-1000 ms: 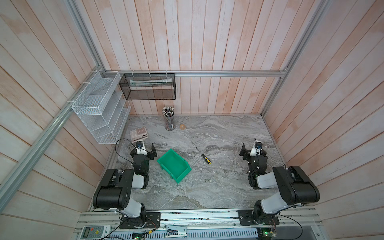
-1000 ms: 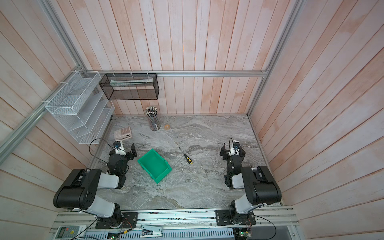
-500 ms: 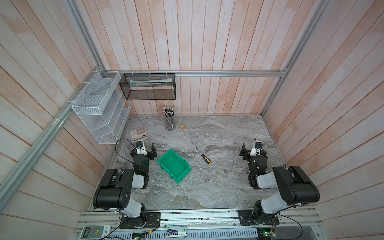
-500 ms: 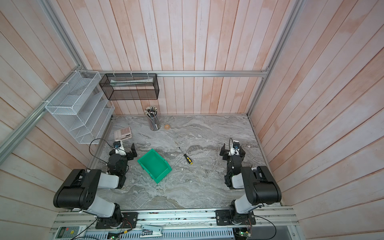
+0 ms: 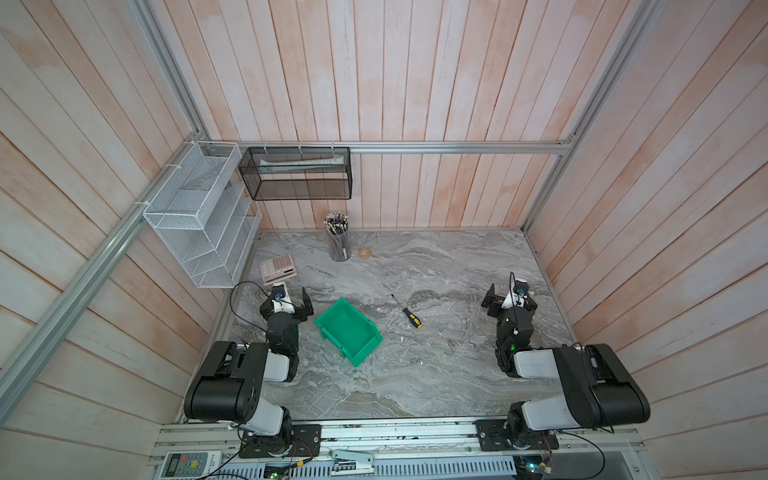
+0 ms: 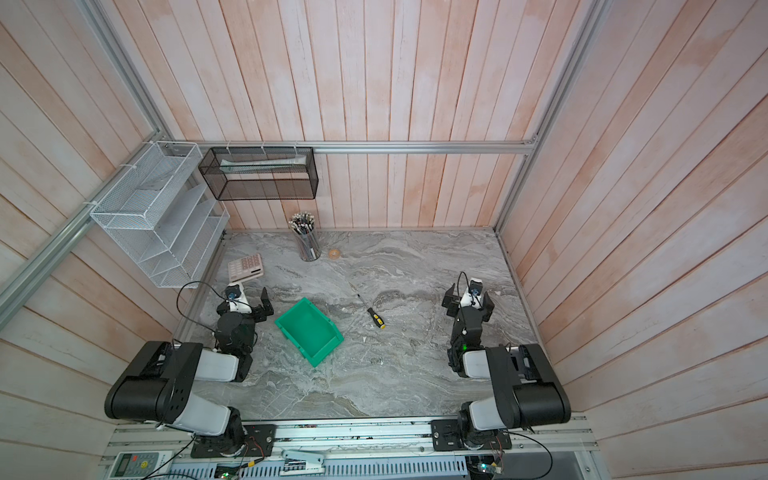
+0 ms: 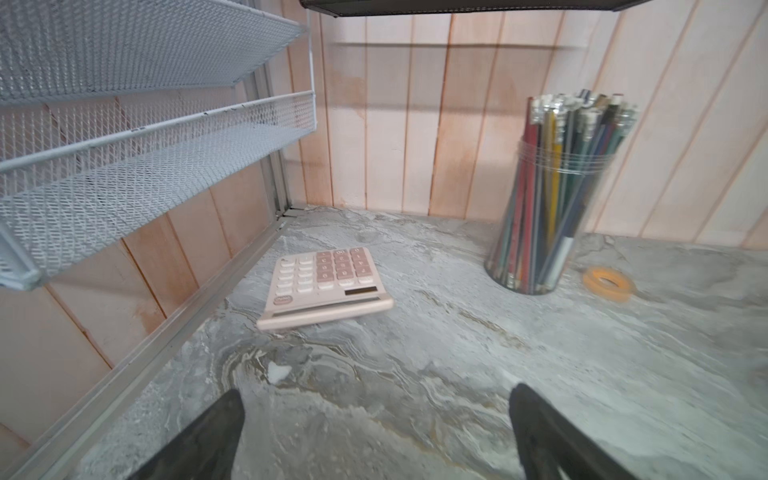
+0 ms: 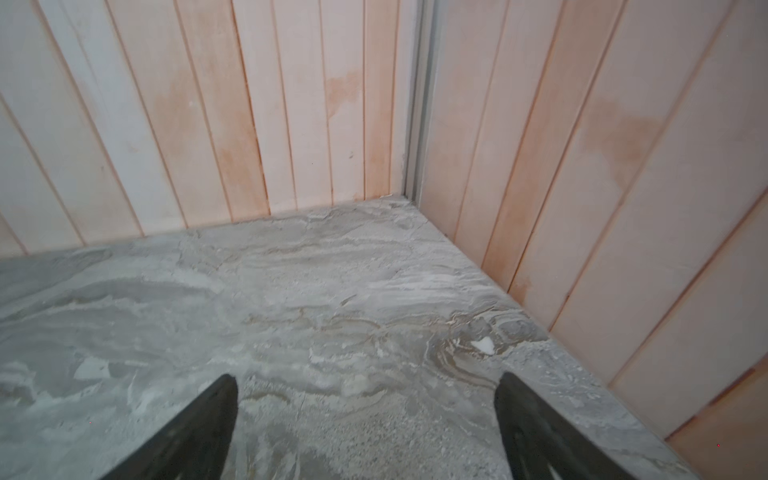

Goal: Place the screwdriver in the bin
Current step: 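Reach the left gripper to the green bin while the right gripper moves toward the screwdriver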

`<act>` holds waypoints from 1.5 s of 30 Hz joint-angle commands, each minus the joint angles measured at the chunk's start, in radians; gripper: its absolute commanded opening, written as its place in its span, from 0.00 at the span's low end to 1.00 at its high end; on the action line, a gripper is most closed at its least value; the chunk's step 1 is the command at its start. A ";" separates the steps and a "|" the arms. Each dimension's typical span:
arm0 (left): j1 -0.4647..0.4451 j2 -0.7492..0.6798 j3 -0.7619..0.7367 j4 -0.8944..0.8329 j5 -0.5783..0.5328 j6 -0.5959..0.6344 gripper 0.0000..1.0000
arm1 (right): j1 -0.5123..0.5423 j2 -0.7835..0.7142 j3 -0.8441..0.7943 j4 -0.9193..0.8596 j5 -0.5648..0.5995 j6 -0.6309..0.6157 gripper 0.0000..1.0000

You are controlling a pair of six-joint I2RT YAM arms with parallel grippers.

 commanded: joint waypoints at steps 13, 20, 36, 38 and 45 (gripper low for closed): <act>-0.231 -0.652 0.452 -1.345 -0.012 -0.305 1.00 | 0.218 -0.071 0.382 -0.654 -0.267 0.109 0.99; -0.262 -0.641 0.469 -1.500 0.061 -0.427 1.00 | 0.574 0.089 0.557 -0.760 -0.338 0.080 0.96; -0.174 -0.821 0.338 -1.578 0.302 -0.697 1.00 | 0.893 0.466 0.838 -0.946 -0.288 0.092 0.77; -0.168 -0.832 0.328 -1.577 0.310 -0.699 1.00 | 0.893 0.491 0.847 -0.948 -0.293 0.104 0.70; -0.168 -0.849 0.297 -1.528 0.378 -0.708 1.00 | 0.888 0.508 0.865 -0.954 -0.229 0.080 0.40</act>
